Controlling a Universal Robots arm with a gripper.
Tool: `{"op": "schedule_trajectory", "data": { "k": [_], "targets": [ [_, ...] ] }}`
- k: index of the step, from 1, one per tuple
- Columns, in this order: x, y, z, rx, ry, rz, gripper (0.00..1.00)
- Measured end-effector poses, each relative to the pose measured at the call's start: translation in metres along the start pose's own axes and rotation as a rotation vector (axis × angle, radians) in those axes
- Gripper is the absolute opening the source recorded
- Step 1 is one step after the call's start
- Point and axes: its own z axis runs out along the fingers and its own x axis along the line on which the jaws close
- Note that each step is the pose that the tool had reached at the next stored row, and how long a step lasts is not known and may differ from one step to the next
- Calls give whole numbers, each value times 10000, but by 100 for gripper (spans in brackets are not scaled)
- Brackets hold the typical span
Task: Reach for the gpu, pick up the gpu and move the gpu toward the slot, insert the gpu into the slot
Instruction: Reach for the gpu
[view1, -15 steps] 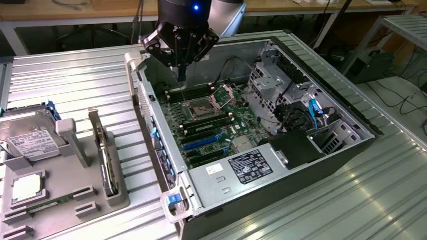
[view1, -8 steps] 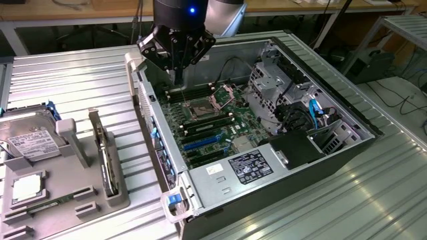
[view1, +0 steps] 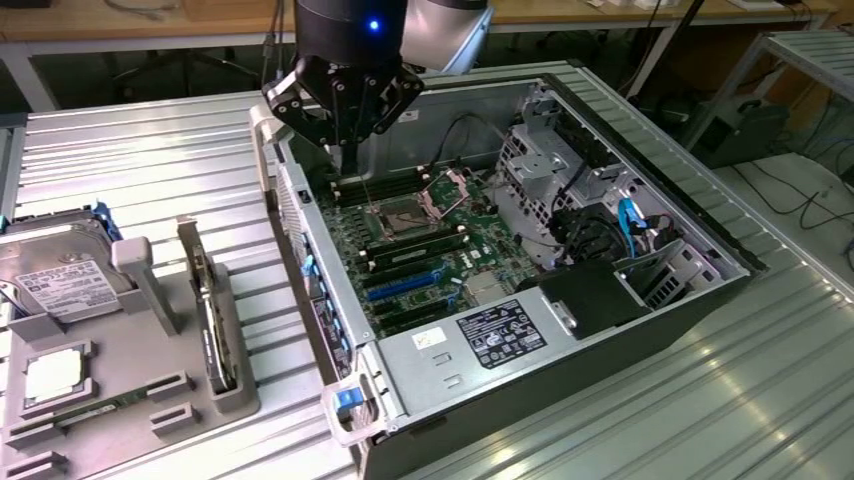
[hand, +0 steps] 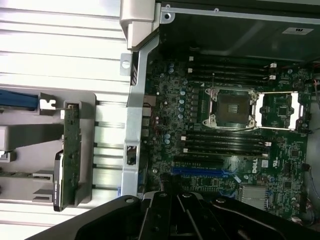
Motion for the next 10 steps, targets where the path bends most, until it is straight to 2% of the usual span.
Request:
{"op": "schedule_trajectory", "data": {
  "k": [10],
  "targets": [
    [83, -55, 1, -1, 10, -1, 10]
  ]
}}
